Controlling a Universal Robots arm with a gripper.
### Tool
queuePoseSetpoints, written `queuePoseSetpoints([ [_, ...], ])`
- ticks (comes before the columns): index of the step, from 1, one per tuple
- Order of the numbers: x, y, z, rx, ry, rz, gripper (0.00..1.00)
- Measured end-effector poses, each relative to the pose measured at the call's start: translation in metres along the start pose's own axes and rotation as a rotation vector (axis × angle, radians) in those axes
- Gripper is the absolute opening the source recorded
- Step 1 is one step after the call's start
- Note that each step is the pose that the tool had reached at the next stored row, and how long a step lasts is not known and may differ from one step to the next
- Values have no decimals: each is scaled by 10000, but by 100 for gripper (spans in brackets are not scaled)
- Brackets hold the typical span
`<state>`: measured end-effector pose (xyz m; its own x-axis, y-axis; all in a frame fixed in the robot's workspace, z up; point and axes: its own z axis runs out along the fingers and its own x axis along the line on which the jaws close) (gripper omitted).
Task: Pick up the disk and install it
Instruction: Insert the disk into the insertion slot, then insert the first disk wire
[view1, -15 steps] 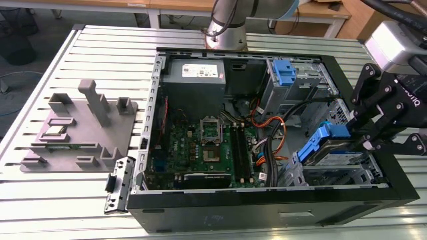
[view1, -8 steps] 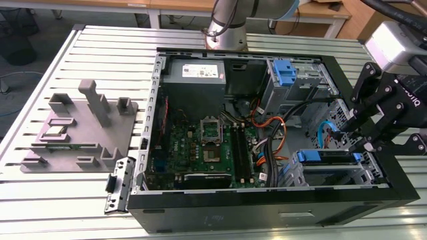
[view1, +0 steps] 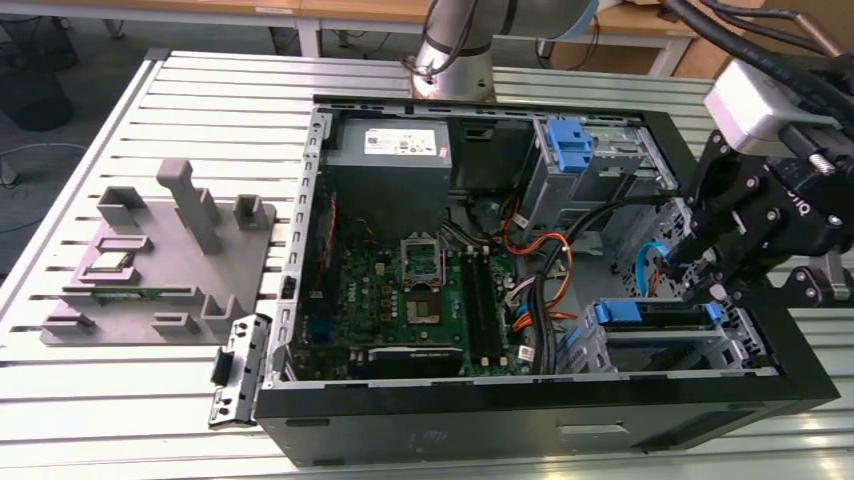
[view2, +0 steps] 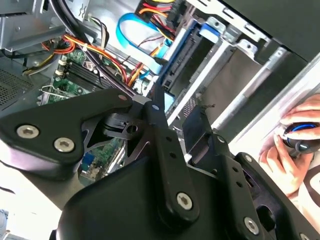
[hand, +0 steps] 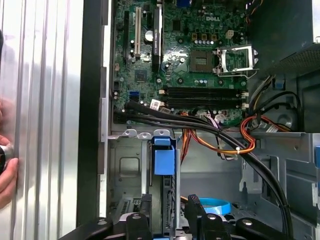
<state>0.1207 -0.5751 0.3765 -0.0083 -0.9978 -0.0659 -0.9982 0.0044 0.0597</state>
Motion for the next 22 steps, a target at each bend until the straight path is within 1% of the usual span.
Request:
queuePoseSetpoints([
  [5, -68, 8, 86, 57, 4, -81, 42],
  [8, -97, 9, 104, 62, 13, -100, 42],
  [11, -103, 9, 116, 63, 31, -108, 42],
  [14, -107, 9, 158, 101, 35, -137, 42],
  [16, -108, 11, 174, 121, 37, -154, 42],
  [22, -109, 13, 177, 124, 48, -155, 42],
])
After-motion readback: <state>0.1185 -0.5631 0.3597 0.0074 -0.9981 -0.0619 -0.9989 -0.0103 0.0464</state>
